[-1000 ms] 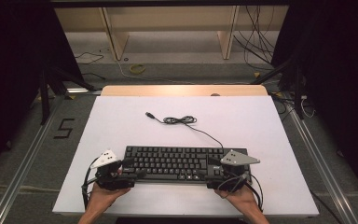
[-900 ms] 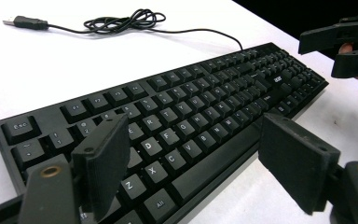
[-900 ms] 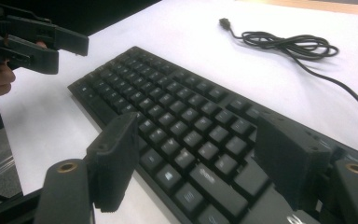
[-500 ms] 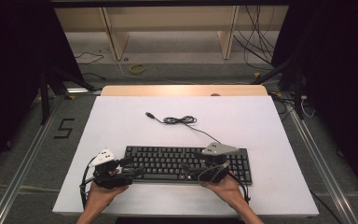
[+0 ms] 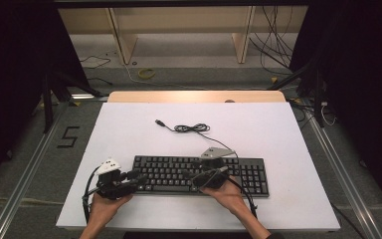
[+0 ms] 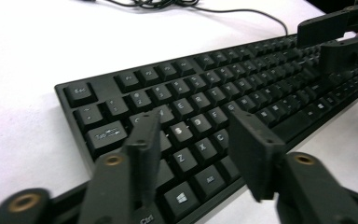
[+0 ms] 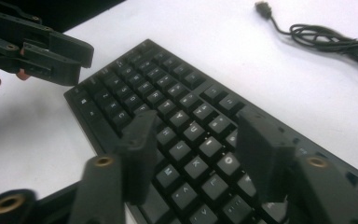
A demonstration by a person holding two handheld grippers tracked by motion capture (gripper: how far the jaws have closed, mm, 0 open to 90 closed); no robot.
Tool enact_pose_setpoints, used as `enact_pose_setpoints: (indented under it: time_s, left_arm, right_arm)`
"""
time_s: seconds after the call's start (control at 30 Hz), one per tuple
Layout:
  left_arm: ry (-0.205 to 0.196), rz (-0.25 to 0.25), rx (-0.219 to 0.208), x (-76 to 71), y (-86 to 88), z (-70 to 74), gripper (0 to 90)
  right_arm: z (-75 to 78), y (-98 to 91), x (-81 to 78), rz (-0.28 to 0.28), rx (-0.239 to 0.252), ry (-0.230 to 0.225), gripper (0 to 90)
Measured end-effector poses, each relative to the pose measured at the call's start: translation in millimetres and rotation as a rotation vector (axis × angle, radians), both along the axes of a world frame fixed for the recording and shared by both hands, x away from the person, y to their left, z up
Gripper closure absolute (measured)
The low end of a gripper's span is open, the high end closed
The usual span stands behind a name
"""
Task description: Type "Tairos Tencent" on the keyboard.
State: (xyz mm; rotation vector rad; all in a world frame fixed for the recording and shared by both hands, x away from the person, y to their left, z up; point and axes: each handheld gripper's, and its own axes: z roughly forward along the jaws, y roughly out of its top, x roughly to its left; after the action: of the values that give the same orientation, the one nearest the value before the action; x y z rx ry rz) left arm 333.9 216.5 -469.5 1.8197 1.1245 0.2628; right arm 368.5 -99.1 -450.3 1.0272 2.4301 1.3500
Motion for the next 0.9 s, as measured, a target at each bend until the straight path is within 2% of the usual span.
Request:
enact_pose_setpoints:
  time_s: [0.17, 0.27, 0.33, 0.37, 0.47, 0.5, 0.7, 0.9]
  left_arm:
    - [0.018, 0.005, 0.037, 1.6, 1.5, -2.7, 65.7]
    - [0.03, 0.011, 0.048, 2.1, 2.8, -3.5, 75.6]
    - [0.032, 0.009, 0.062, 2.5, 3.2, -4.3, 77.6]
    - [0.035, 0.009, 0.071, 2.7, 3.2, -4.8, 81.7]
    - [0.046, 0.008, 0.087, 3.0, 3.2, -5.8, 84.8]
    - [0.049, 0.006, 0.092, 3.2, 3.3, -5.9, 87.3]
    - [0.06, 0.005, 0.102, 3.9, 3.7, -7.0, 88.9]
    - [0.07, 0.002, 0.111, 4.8, 4.2, -7.7, 88.9]
  right_arm:
    - [-2.7, 10.0, 5.1, 0.009, -0.018, 0.021, 59.6]
    - [-4.3, 19.6, 9.9, 0.021, -0.023, 0.029, 69.3]
    - [-4.5, 21.9, 11.0, 0.022, -0.023, 0.035, 71.3]
    - [-5.2, 26.6, 13.3, 0.029, -0.025, 0.038, 75.6]
    - [-6.0, 32.0, 15.1, 0.032, -0.029, 0.044, 79.3]
    - [-6.9, 37.4, 17.1, 0.038, -0.034, 0.049, 83.3]
    - [-12.4, 53.2, 23.0, 0.046, -0.058, 0.062, 89.9]
    - [-16.7, 62.2, 27.5, 0.045, -0.073, 0.074, 90.0]
